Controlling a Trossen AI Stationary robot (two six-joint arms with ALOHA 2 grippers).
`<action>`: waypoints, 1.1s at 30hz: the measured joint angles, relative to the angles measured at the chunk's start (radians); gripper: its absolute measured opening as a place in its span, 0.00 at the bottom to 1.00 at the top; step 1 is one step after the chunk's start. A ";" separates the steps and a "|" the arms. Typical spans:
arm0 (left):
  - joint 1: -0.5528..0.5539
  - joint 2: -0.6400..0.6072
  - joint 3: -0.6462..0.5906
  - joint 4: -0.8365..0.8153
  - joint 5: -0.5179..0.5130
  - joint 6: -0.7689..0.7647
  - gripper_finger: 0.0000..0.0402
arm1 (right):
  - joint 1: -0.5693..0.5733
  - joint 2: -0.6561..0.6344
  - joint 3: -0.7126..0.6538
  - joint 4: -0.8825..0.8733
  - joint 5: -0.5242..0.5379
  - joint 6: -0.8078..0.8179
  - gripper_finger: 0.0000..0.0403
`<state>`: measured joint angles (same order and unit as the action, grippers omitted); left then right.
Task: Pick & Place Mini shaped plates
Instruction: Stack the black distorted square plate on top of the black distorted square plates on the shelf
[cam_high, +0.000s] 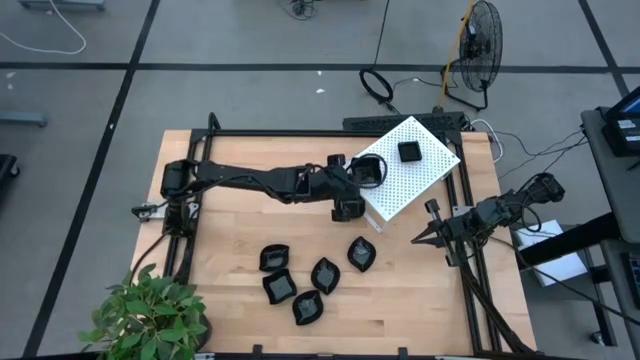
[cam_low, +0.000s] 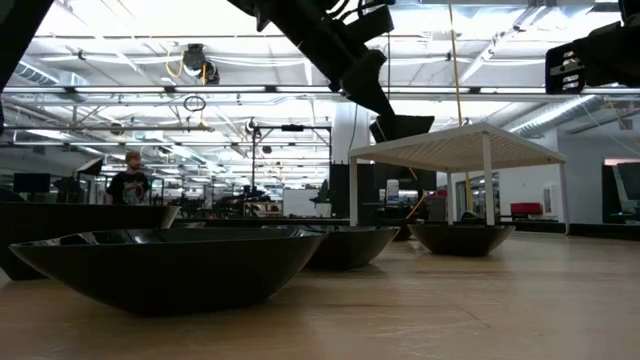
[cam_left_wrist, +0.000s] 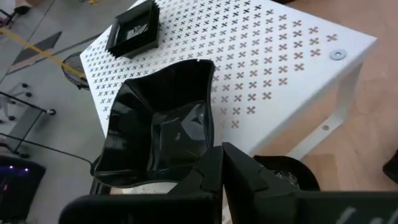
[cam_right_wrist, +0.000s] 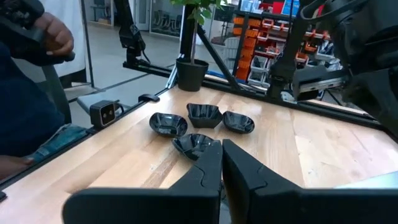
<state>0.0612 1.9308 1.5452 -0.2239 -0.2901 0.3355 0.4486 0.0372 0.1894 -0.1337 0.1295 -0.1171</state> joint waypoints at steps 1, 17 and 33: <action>0.000 0.000 0.000 0.000 0.000 0.000 0.04 | 0.000 0.000 0.000 0.000 0.000 0.000 0.00; -0.163 -0.258 0.002 -0.661 0.068 -0.285 0.09 | 0.000 0.003 0.000 -0.005 0.000 0.000 0.00; -0.264 -0.213 -0.235 -0.883 0.418 -0.641 0.49 | 0.000 0.003 0.000 -0.007 0.000 0.000 0.00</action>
<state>-0.2028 1.7180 1.3099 -1.1074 0.1279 -0.3058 0.4487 0.0399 0.1894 -0.1407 0.1291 -0.1172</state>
